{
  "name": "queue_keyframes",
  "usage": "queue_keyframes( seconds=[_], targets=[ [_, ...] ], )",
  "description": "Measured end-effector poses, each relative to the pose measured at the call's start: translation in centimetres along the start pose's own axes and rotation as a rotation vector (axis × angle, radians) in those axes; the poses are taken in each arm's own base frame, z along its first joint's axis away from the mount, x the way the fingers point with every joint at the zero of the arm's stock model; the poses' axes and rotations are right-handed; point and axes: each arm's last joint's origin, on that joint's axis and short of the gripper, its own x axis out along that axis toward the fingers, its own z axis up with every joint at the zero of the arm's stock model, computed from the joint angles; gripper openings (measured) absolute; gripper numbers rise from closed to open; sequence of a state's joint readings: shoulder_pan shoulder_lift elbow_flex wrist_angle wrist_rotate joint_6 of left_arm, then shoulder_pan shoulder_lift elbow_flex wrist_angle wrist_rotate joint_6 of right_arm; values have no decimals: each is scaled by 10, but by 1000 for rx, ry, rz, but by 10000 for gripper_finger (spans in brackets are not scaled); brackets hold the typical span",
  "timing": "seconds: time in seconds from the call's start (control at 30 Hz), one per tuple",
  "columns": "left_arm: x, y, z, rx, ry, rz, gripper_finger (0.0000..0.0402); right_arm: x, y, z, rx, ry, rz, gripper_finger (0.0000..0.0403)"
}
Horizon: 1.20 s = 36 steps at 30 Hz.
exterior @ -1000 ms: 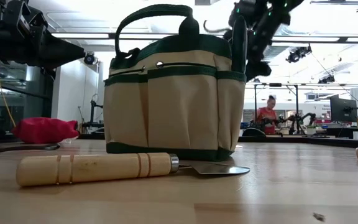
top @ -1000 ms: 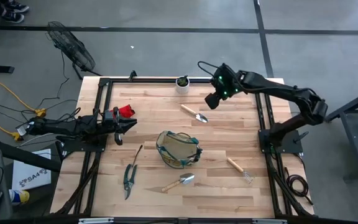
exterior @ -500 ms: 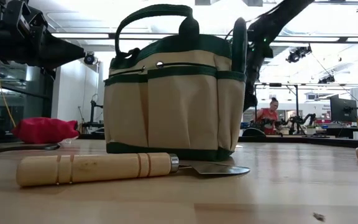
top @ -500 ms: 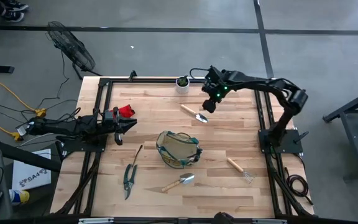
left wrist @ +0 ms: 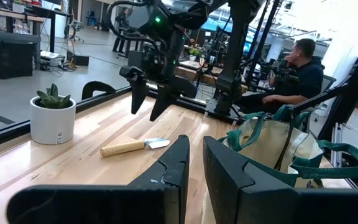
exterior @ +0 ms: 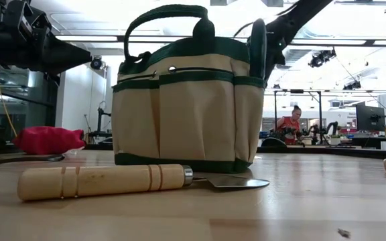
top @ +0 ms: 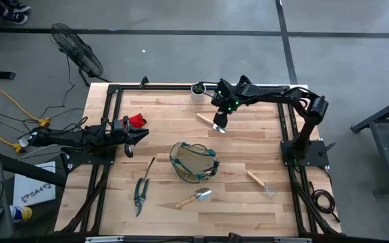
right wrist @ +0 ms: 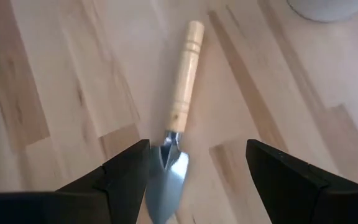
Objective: Pick & Place Garden tools in Gardening bag
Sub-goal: Put the brown trowel into the gardening bag
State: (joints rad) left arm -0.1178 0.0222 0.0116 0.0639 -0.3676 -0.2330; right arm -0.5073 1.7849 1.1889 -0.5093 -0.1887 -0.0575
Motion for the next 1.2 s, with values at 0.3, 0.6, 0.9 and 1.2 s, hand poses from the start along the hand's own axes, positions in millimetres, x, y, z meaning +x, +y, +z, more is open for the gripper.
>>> queue_keyframes(
  seconds=[0.3, 0.6, 0.9, 1.2],
  targets=[
    [0, 0, 0, 0, 0, 0, 45, 24, 21, -2, -30, 39, -54, 258],
    [0, 0, 0, 0, 0, 1, 45, 35, 24, 0, 20, 11, -72, 258],
    [0, 0, 0, 0, 0, 0, 45, 43, 27, -3, 55, 42, -76, 258],
    [0, 0, 0, 0, -1, 1, 45, 54, 36, -6, 16, 61, -132, 258]
  ],
)
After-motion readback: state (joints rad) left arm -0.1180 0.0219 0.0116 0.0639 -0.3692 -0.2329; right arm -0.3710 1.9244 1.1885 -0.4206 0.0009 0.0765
